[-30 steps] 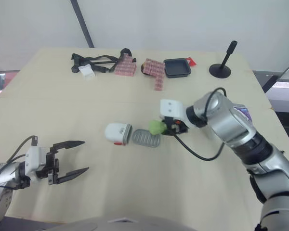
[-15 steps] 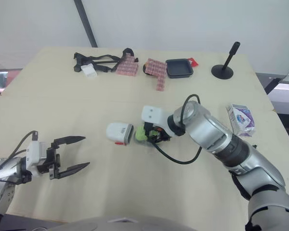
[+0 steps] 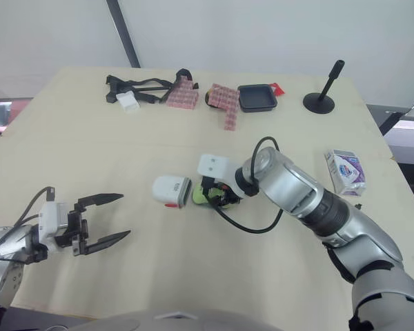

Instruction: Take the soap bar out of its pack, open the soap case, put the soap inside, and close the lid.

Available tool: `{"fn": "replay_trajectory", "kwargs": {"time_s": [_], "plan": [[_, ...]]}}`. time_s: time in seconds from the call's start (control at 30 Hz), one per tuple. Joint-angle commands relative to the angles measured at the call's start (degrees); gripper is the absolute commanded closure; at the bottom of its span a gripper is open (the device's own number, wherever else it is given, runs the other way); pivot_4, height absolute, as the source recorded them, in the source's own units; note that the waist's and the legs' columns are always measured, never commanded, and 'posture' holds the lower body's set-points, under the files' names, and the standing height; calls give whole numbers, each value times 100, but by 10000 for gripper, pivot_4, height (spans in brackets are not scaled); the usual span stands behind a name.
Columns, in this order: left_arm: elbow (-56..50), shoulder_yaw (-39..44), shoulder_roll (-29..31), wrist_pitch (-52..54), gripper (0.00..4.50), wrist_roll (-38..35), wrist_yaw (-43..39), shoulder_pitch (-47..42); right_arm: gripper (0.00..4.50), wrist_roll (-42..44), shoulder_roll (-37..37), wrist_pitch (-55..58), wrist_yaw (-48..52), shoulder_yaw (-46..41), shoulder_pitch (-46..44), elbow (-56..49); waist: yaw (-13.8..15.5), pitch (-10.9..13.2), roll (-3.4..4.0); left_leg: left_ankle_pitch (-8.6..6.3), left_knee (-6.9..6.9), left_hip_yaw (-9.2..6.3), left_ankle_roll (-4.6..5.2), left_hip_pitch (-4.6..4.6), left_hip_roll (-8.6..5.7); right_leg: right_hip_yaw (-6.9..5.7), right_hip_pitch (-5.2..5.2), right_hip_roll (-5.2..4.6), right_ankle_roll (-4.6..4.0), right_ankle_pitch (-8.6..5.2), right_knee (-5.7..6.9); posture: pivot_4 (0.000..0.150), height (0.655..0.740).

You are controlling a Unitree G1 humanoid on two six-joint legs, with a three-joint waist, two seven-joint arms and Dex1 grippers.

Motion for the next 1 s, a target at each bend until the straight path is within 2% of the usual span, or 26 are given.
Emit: {"fn": "replay_trajectory", "kwargs": {"time_s": [0.03, 0.13, 0.2, 0.3, 0.37, 0.57, 0.73, 1.0], "plan": [[-152, 113, -2, -29, 0, -6, 72, 42, 28208, 73, -54, -40, -50, -47, -150, -35, -1, 0, 0, 0, 0, 0, 0, 0, 0, 0, 0, 0, 0, 0, 0, 1500, 7400], [-172, 103, -1, -23, 0, -8, 86, 47, 28208, 94, -82, -32, -77, -20, -156, -27, 1, 0, 0, 1, 0, 0, -1, 0, 0, 0, 0, 0, 0, 0, 1, 1500, 7400], [-156, 94, 8, -33, 0, 6, 81, 24, 17732, 120, -134, -5, -55, 27, -164, -72, 2, 0, 0, 1, 0, 0, -1, 0, 0, 0, 0, 0, 0, 0, 1, 1500, 7400], [-137, 80, 12, -30, 0, 31, 92, -18, 8652, 131, -164, -28, -98, 18, -163, -106, 2, 0, 0, 1, 0, 0, -1, 1, 0, 0, 0, 1, 0, 0, 1, 1500, 7400], [-141, 67, 11, -18, 0, 43, 95, -33, 878, 151, -209, -43, -103, 13, -168, -138, 1, 0, 0, 1, 0, 0, -2, 2, 0, 1, 0, 1, 0, 0, 2, 1500, 7400], [-142, 11, 2, -21, 0, 102, 113, -83, 149, 254, -304, -90, -203, -209, -18, -340, 4, 0, -1, 1, 0, 0, -3, 2, 0, 1, 0, 1, 0, 0, 2, 1500, 7400], [-163, -51, -40, 12, 0, 173, 173, -171, 149, 622, -299, -596, -266, -1036, 729, -559, 54, -4, -7, 1, 0, 0, -3, 1, 2, 0, 2, 0, 0, 0, 1, 1500, 7400], [-290, -228, -49, 203, 0, 201, 184, -394, 149, 1183, -602, -2917, 166, -2714, 2581, -634, 68, -6, -10, 1, 0, -1, -3, -4, 3, 0, 1, -2, 0, 0, -3, 1500, 7400]]}}
